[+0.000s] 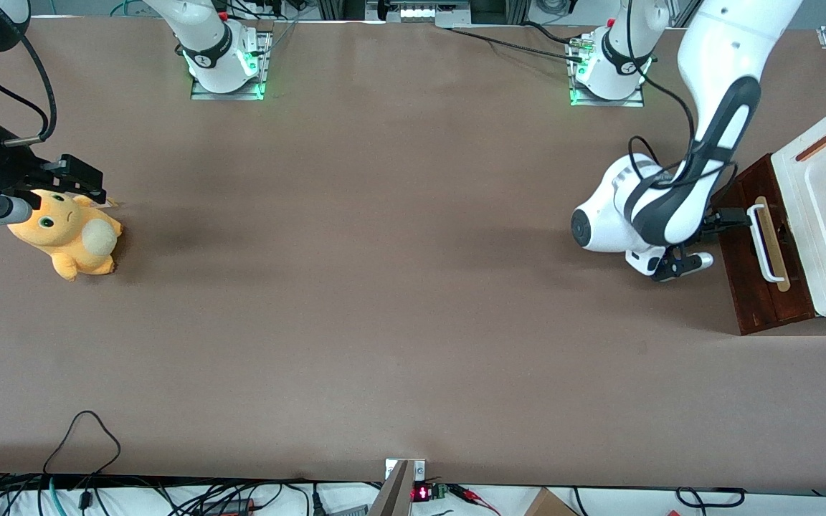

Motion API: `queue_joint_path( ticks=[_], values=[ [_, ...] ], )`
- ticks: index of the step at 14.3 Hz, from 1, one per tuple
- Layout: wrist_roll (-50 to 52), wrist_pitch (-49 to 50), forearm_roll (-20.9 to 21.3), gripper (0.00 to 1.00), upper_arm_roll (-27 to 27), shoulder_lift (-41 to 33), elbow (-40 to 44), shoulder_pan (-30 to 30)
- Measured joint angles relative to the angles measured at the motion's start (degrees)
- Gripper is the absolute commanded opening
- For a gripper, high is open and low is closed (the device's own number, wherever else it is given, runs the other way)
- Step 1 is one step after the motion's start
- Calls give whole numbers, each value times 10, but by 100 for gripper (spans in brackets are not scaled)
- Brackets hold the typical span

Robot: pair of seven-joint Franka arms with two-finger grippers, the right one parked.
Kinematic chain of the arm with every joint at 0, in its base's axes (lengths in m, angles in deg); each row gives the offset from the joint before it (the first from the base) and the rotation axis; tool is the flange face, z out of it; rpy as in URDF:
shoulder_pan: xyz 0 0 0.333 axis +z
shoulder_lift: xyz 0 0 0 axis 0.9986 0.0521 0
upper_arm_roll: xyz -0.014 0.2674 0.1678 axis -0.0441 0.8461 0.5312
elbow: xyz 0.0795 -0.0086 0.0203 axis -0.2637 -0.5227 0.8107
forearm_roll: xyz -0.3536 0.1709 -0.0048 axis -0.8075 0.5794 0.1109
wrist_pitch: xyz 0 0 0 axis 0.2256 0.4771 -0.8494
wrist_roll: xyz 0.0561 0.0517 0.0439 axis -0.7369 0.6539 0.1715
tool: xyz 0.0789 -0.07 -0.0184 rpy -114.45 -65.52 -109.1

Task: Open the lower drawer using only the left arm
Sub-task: 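Lower the open left gripper around the white bar handle and close it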

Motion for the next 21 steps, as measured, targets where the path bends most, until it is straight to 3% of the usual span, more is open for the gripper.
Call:
queue_joint_path(
  ticks=[3,5,11,18,21],
  values=[
    [12,9,83,91,3,42,2,34],
    [13,9,102,88,11,51,6,41],
    [18,19,104,62,12,54,4,38],
    [23,27,104,55,14,64,1,38],
    [23,28,104,46,18,65,1,38]
  ],
)
